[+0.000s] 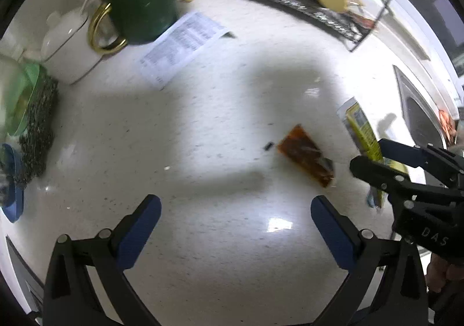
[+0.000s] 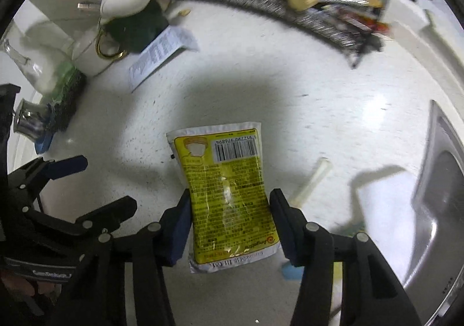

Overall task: Collect trash
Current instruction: 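Grasp the yellow snack packet with the right gripper, then grasp the brown sauce sachet with the left gripper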

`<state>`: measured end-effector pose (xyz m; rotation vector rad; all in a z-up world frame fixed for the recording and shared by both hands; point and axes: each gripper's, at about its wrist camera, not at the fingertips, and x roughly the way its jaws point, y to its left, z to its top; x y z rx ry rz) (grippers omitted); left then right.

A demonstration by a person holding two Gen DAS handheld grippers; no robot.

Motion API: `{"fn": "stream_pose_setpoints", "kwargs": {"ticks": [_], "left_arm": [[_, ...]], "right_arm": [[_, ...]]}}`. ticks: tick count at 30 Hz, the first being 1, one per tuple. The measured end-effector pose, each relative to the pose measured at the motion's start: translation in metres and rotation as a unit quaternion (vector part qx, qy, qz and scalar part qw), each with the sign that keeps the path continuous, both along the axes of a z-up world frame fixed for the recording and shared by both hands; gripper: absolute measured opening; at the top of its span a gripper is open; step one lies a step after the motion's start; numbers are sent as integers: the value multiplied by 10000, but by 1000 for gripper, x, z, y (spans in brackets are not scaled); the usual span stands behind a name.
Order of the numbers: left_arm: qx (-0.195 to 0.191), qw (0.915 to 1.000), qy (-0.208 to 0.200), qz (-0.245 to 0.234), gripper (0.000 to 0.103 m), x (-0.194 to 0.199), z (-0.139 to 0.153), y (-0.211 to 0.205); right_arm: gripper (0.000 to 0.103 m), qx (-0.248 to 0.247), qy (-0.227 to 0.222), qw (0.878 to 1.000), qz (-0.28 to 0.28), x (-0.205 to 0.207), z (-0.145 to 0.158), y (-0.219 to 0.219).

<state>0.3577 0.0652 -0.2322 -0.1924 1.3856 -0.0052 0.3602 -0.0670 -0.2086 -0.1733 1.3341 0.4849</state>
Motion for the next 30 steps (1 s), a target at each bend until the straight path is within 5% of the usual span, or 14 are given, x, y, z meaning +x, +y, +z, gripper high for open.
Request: {"fn": "stream_pose_setpoints", "kwargs": {"ticks": [5, 16, 26, 30], "left_arm": [[-261, 9996, -65, 5, 102, 4, 7, -19], [-641, 9963, 413, 391, 102, 24, -37, -37], [-210, 9983, 376, 404, 100, 54, -53, -51], [238, 9985, 462, 145, 87, 61, -55, -68]], "right_arm": [[49, -89, -438, 9983, -387, -13, 16, -22], [49, -374, -792, 9944, -588, -9, 22, -67], [50, -370, -650, 9949, -682, 2, 6, -79], [50, -354, -595, 9951, -700, 6, 4, -79]]}}
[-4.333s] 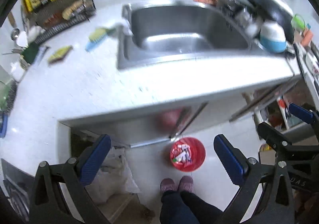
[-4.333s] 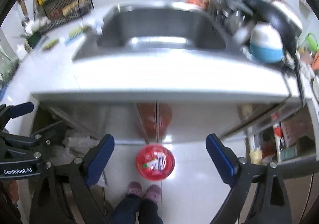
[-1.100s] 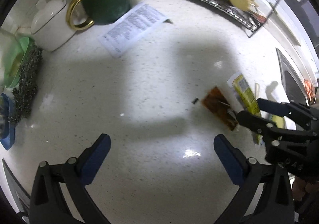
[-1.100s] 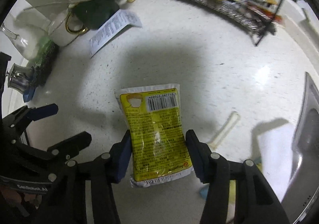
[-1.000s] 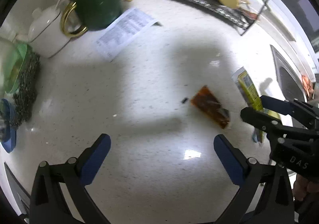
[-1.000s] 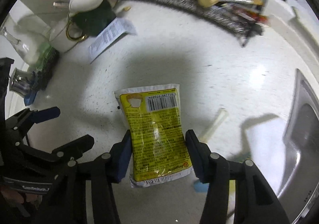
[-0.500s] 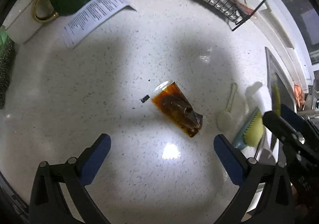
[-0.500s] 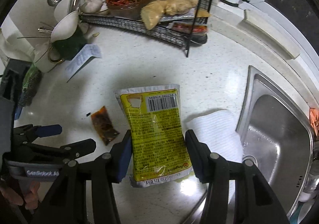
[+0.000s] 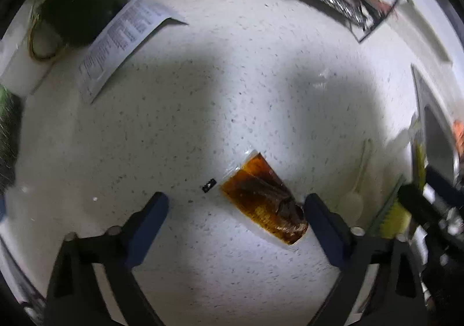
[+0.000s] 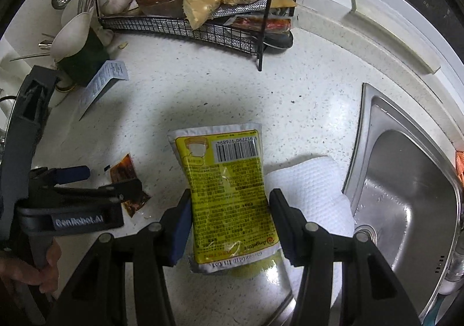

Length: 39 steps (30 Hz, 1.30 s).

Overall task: Collect trash
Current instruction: 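Grasp the brown sauce sachet with the left gripper, then carry the yellow packet and brown sachet down over the red bin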

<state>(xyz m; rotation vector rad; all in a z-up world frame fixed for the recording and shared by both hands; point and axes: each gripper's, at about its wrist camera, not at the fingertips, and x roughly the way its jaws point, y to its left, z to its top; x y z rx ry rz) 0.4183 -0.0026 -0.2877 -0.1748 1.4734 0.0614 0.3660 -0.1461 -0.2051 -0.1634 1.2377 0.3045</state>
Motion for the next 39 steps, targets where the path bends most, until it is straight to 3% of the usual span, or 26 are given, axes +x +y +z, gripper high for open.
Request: {"fn": "stream_pose_setpoints", "kwargs": {"ticks": [2, 5, 6, 10, 12, 16, 24, 32, 39], "left_arm": [[154, 9998, 4, -85, 84, -1, -1, -6], [274, 9991, -105, -307, 58, 0, 2, -17], [247, 9991, -154, -322, 42, 1, 5, -19], [127, 9991, -179, -359, 20, -2, 5, -24], [-28, 9995, -224, -226, 18, -9, 5, -20], [44, 9978, -610, -256, 15, -20, 23, -21], [12, 9915, -1132, -644, 14, -59, 75, -33], [22, 9756, -1821, -1229, 14, -117, 140, -62], [-97, 9587, -2178, -1828, 14, -175, 169, -117]], "right_arm": [[50, 12, 0, 10000, -2, 0, 1, 0], [50, 43, -25, 10000, 9, -2, 2, 0], [50, 50, -27, 10000, 4, -4, 2, -1], [50, 86, 7, 10000, -32, -9, 1, -3], [50, 100, -21, 9999, -32, -14, 4, -3], [50, 87, -134, 9999, -23, -25, 13, -5], [50, 144, -501, 9986, -129, -59, 48, -17], [50, 287, -1014, 9934, -461, -118, 91, -50], [49, 293, -1344, 9857, -974, -193, 116, -95]]}}
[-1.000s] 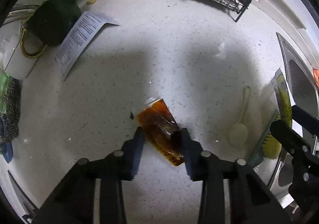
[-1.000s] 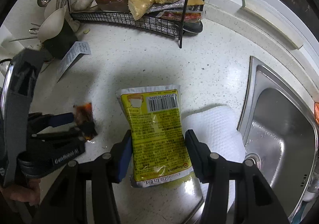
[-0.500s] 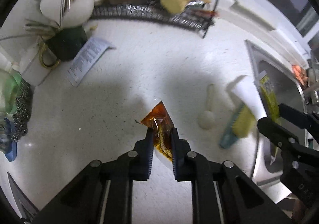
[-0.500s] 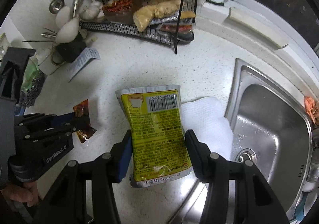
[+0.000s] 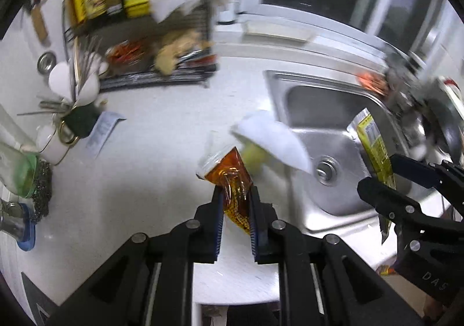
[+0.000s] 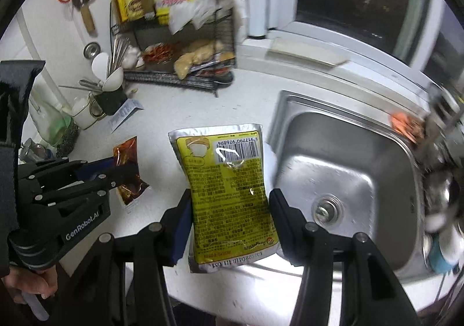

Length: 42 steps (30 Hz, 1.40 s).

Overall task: Collect trash
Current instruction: 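Carry the yellow packet and brown sachet down over the red bin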

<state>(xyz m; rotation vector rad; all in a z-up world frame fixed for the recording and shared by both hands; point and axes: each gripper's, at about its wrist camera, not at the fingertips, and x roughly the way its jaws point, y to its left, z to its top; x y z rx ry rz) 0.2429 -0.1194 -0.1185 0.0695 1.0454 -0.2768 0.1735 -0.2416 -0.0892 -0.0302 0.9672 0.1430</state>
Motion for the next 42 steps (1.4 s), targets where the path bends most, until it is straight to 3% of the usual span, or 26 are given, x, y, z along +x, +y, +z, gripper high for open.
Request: {"fn": "stream_pose_setpoints", "kwargs": {"ticks": [12, 16, 20, 30, 35, 42], "left_arm": [[4, 9951, -344, -925, 14, -134, 20, -98], [-122, 9916, -232, -1270, 14, -178, 21, -129], [17, 9873, -116, -1581, 14, -220, 15, -160], [433, 9761, 80, -2127, 14, -254, 8, -208], [462, 9690, 389, -2397, 14, -259, -17, -228], [513, 9583, 1051, -2608, 14, -266, -90, -240]], "right_arm": [[49, 14, -285, 9961, -835, -148, 16, -79], [49, 69, -337, 9933, -1106, -197, 19, -103], [49, 153, -331, 9896, -1391, -231, 16, -124], [49, 579, -182, 9777, -2009, -278, -1, -162], [49, 671, 58, 9706, -2312, -284, -23, -173], [49, 629, 588, 9618, -2599, -290, -79, -178]]}}
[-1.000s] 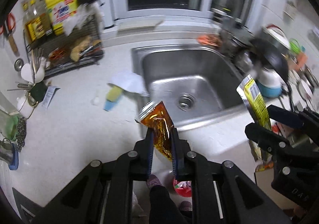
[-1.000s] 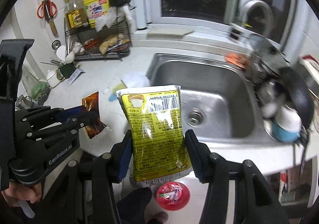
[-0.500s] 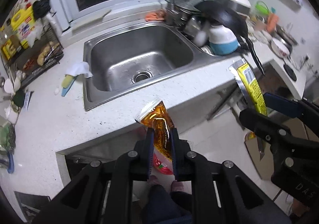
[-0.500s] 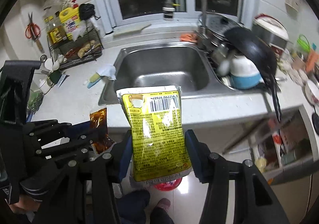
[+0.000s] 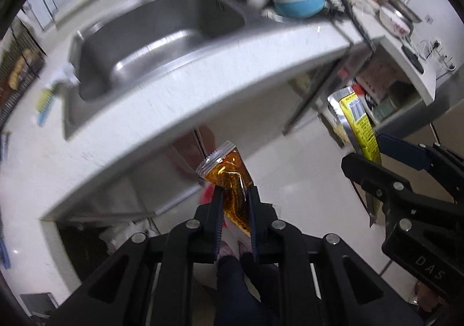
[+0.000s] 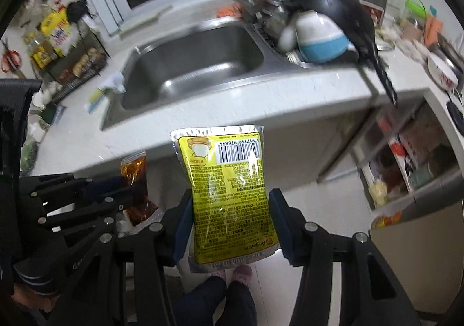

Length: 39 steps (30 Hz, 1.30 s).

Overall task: Collect trash
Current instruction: 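Carry the yellow packet and brown sachet down over the red bin, then open the left gripper over the red bin while the right gripper releases the yellow packet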

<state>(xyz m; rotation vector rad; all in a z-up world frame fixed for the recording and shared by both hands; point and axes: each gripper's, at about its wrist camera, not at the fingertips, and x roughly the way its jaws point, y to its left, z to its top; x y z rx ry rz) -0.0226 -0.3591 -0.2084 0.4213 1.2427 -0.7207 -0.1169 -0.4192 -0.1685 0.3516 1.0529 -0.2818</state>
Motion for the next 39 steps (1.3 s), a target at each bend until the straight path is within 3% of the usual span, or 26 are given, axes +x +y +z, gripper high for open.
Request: {"fn": "stream_pose_setpoints", "kwargs": {"ticks": [16, 20, 23, 24, 25, 27, 30, 35, 39], "left_arm": [[294, 9953, 910, 163, 14, 7, -219, -26], [346, 9928, 1147, 88, 15, 8, -256, -35], [344, 9926, 1160, -23, 20, 9, -267, -39], [339, 9928, 1145, -25, 28, 10, -270, -40], [340, 9928, 1146, 12, 33, 11, -272, -41], [305, 9924, 1190, -2, 33, 14, -273, -41], [369, 9926, 1159, -62, 37, 13, -275, -40], [428, 9926, 1132, 36, 39, 16, -276, -31], [274, 9938, 1072, 114, 62, 18, -269, -22]], "right_arm": [[48, 314, 887, 9955, -123, 22, -183, -23], [48, 39, 1127, 9934, -231, 16, -219, -34], [47, 46, 1254, 9918, -235, 14, -235, -38], [47, 41, 1266, 9917, -236, 14, -237, -37], [42, 47, 1271, 9916, -223, 13, -239, -38], [21, 189, 1314, 9910, -193, 13, -241, -38], [21, 255, 1247, 9917, -206, 13, -239, -35], [11, 470, 1132, 9924, -131, 16, -241, -30], [11, 480, 1138, 9923, -57, 17, -242, -26]]}}
